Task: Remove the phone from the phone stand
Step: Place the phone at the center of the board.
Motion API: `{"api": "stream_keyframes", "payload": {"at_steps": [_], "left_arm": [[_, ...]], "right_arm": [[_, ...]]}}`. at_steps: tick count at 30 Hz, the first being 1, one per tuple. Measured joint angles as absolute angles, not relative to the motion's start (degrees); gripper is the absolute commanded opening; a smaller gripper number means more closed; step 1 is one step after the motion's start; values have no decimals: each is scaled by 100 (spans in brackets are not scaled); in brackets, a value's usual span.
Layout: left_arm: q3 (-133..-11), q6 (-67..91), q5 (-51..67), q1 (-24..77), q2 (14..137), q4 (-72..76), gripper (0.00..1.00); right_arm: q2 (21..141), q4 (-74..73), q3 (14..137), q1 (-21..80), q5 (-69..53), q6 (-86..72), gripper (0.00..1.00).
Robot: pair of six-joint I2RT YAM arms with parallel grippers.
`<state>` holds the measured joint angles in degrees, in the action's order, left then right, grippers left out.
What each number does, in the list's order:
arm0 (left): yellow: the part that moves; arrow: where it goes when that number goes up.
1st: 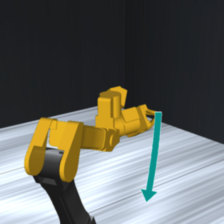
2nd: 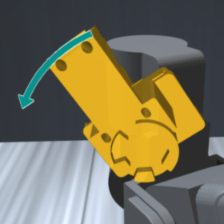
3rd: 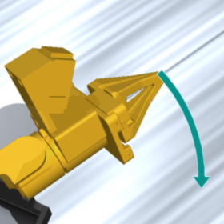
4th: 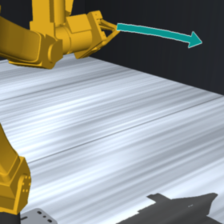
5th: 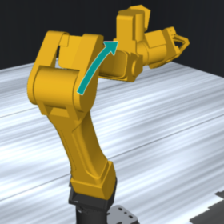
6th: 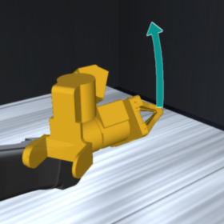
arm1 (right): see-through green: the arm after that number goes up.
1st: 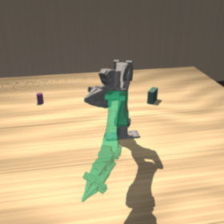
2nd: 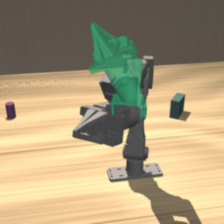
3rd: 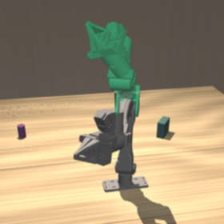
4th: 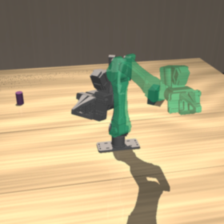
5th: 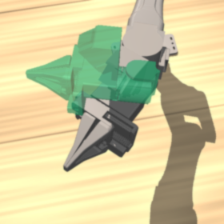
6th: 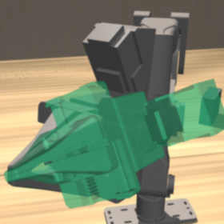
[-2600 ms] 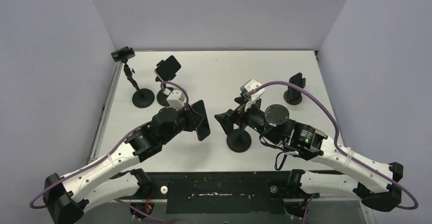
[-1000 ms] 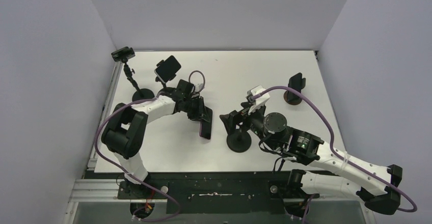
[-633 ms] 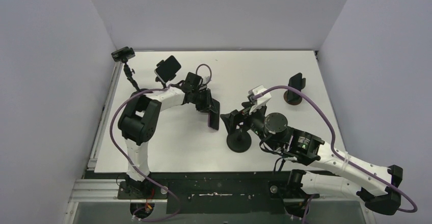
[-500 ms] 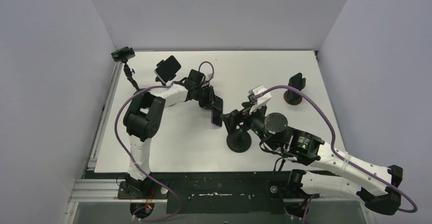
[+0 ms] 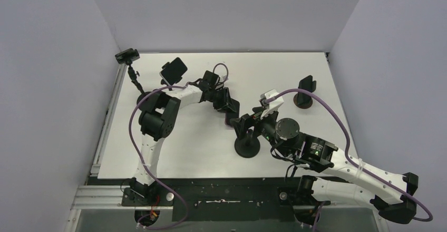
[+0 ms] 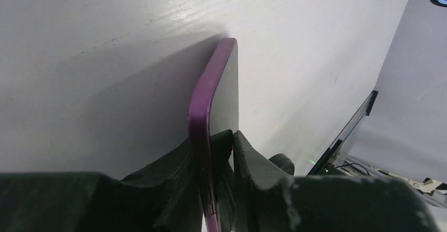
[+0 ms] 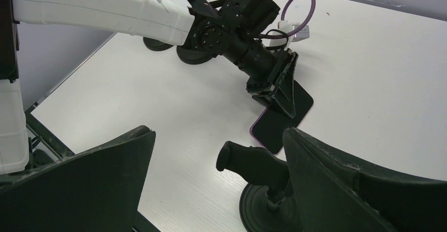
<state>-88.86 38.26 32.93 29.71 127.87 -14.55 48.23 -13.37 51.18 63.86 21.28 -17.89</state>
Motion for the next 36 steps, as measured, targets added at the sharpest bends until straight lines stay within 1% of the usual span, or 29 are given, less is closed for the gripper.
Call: {"api": "stream_keyframes", "payload": {"at_steps": [15, 36], "left_arm": [[-8882, 3564, 3280, 2945, 12757, -1498, 37], [-8173, 3365, 2574, 2757, 11974, -1756, 40]], "right_arm": [[4777, -1378, 5118, 6386, 2171, -1868, 97], [4735, -1406, 5109, 6386, 2211, -1876, 97]]}}
